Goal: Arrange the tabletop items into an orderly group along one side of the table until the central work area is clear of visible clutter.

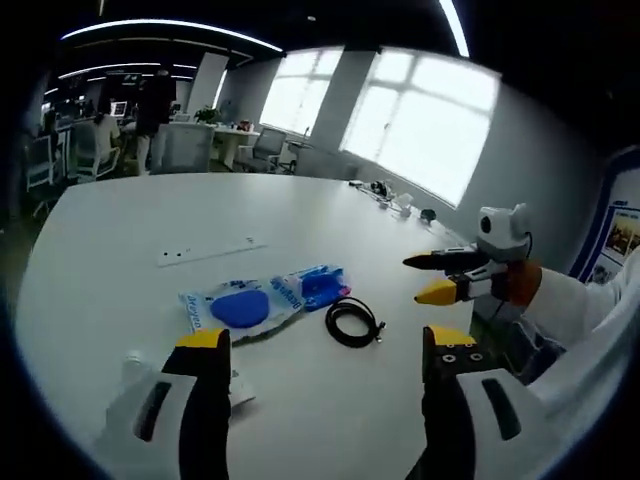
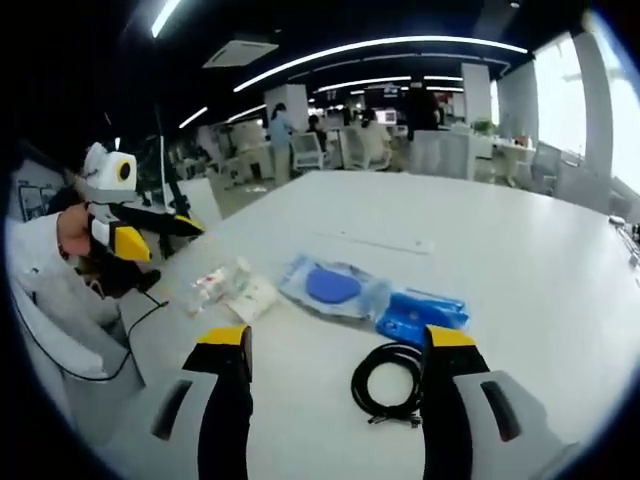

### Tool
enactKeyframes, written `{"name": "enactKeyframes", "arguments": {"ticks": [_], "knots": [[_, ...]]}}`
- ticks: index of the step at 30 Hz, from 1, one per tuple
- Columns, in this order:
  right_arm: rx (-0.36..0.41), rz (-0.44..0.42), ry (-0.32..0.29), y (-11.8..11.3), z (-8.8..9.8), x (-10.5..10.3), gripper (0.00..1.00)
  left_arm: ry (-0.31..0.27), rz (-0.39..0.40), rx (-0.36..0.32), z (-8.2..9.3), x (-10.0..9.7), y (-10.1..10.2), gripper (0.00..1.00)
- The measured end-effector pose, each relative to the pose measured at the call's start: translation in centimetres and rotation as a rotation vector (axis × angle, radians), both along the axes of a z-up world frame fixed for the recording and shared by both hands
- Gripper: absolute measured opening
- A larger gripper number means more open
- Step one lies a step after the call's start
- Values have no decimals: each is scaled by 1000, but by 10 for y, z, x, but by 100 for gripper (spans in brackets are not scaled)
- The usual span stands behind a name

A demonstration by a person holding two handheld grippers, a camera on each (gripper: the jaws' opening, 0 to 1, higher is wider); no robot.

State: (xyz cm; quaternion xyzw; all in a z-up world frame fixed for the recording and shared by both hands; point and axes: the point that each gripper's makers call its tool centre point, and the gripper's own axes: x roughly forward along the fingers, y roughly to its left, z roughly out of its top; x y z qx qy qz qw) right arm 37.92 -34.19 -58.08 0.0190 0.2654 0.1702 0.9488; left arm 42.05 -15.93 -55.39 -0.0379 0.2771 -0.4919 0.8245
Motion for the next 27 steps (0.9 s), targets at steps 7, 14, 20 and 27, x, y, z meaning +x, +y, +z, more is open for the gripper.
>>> {"name": "enactKeyframes", "arguments": {"ticks": [7, 14, 20, 27], "knots": [[7, 27, -18, 20, 12, -1, 67, -1, 44, -9, 5, 0, 33, 82], [15, 55, -26, 39, 20, -1, 66, -9, 77, -15, 12, -4, 63, 81], [29, 79, -40, 58, 29, 3, 66, -8, 105, -29, 14, -9, 86, 81], [61, 104, -50, 84, 38, 12, 66, -3, 144, -49, 16, -12, 114, 81]]}}
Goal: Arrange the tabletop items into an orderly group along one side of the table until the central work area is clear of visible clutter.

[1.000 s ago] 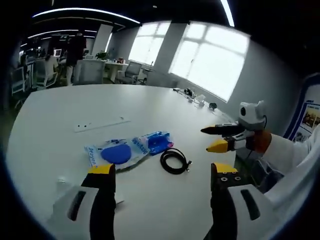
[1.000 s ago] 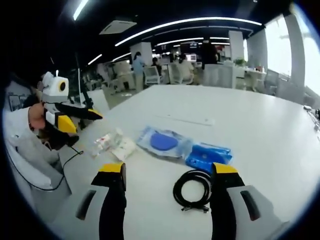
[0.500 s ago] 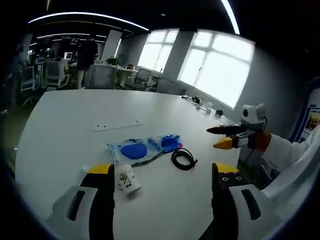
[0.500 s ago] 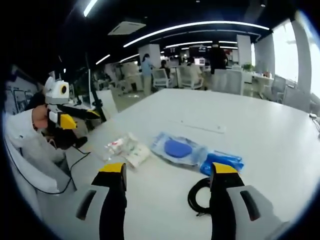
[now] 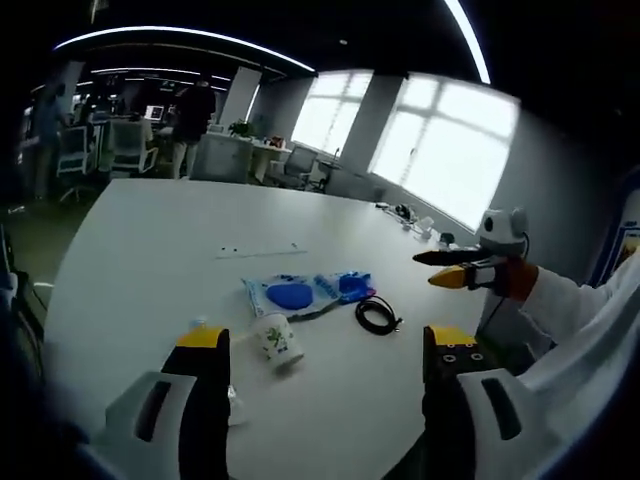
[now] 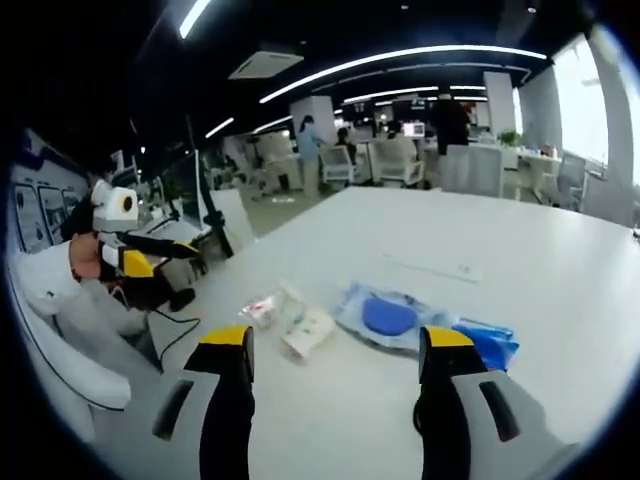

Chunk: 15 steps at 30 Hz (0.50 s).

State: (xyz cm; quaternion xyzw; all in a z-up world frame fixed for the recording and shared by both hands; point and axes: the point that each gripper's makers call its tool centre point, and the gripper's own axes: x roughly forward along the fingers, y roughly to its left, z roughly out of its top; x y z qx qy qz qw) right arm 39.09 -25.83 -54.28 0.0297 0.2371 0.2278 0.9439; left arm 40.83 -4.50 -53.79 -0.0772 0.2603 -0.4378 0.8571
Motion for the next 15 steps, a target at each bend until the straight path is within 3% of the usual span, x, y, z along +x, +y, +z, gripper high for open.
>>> {"name": "enactKeyframes", "arguments": {"ticks": [9, 12, 15], "knots": [[18, 65, 2, 41, 8, 19, 64, 1, 35, -12, 1, 2, 31, 80], [43, 100, 40, 60, 5, 24, 63, 1, 48, -19, 2, 3, 41, 80], [50, 135, 38, 76, 5, 31, 64, 1, 60, -32, 3, 5, 48, 79]]}}
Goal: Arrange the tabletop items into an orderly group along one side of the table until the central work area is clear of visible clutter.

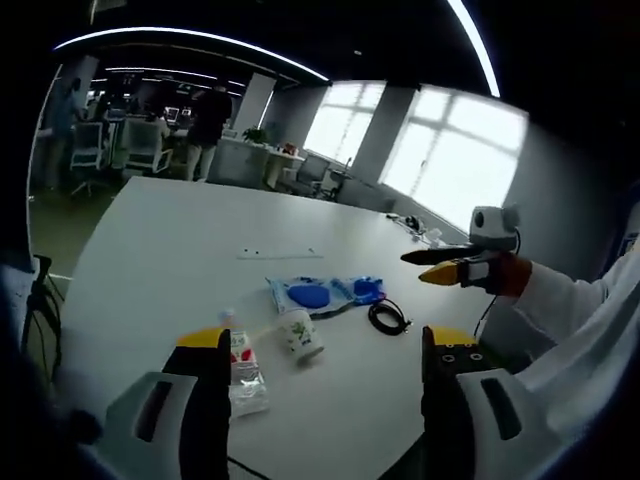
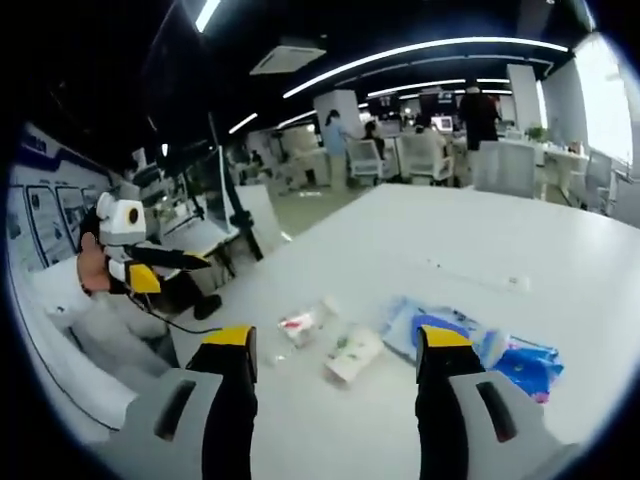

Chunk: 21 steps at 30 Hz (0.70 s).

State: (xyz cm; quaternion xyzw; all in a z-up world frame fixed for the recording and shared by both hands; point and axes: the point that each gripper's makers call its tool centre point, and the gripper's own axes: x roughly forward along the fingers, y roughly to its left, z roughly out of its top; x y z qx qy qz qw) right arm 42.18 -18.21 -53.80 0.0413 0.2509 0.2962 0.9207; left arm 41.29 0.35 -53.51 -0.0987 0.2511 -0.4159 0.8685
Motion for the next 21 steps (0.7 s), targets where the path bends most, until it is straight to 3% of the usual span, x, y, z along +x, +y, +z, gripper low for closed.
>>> {"name": "enactKeyframes", "arguments": {"ticks": [9, 14, 21], "knots": [[61, 96, 85, 53, -10, 23, 62, 23, 34, -34, -8, 2, 21, 78], [132, 125, 130, 83, -16, 45, 59, 38, 60, -41, -14, 5, 33, 78], [131, 162, 189, 111, -34, 69, 58, 62, 86, -63, -25, 13, 44, 78]]}}
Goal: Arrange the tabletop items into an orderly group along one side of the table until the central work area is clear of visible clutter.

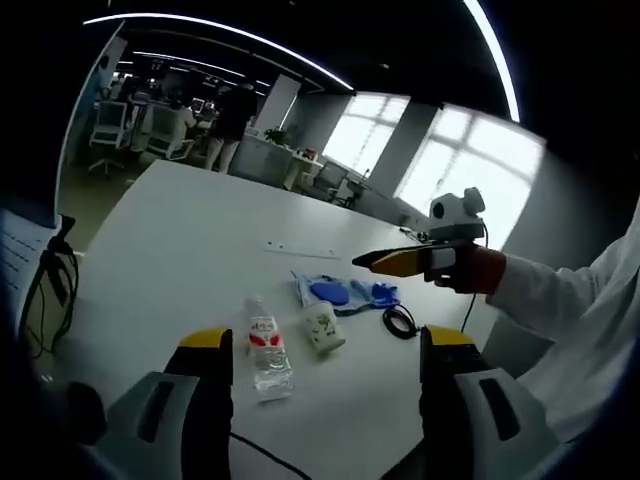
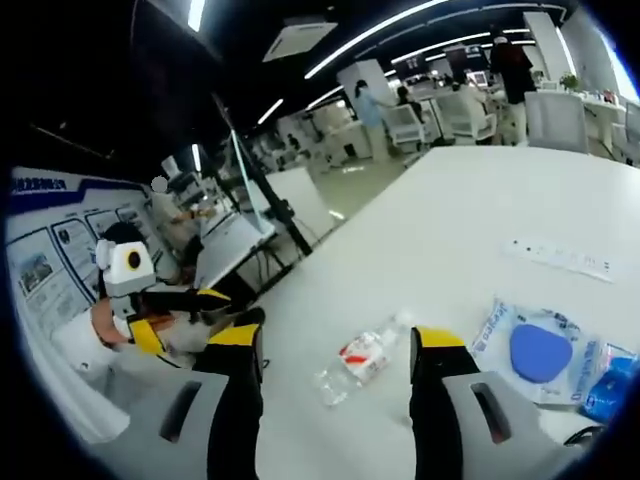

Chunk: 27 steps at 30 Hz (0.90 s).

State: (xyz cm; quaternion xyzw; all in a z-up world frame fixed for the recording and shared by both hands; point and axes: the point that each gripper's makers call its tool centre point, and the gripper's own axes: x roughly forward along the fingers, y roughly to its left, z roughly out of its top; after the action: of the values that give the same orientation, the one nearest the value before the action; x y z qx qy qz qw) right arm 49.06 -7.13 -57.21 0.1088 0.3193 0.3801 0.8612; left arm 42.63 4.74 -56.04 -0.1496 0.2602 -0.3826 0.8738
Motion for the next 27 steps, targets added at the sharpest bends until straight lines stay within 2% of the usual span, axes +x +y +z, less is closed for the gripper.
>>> {"name": "enactKeyframes", "arguments": {"ticks": [5, 8, 12, 16, 21, 23, 25, 26, 27], "knots": [[4, 4, 39, 8, -16, 17, 59, 14, 15, -5, -8, 8, 6, 78], [10, -15, 92, 9, -29, 27, 58, 21, 24, -7, -14, 13, 10, 77], [1, -26, 138, 11, -44, 39, 57, 17, 33, -6, -20, 19, 10, 74], [9, -30, 178, 14, -57, 50, 55, 37, 36, -25, -27, 22, 7, 75], [17, -49, 259, 18, -80, 61, 53, 65, 42, -27, -42, 25, 7, 75], [32, -66, 309, 18, -90, 66, 50, 73, 38, -21, -47, 25, 6, 75], [52, -93, 325, 18, -95, 75, 47, 84, 37, -21, -54, 27, 5, 74], [73, -121, 374, 18, -100, 77, 45, 90, 35, -24, -57, 27, 4, 74], [81, -128, 388, 19, -102, 79, 44, 94, 35, -25, -59, 28, 4, 74]]}}
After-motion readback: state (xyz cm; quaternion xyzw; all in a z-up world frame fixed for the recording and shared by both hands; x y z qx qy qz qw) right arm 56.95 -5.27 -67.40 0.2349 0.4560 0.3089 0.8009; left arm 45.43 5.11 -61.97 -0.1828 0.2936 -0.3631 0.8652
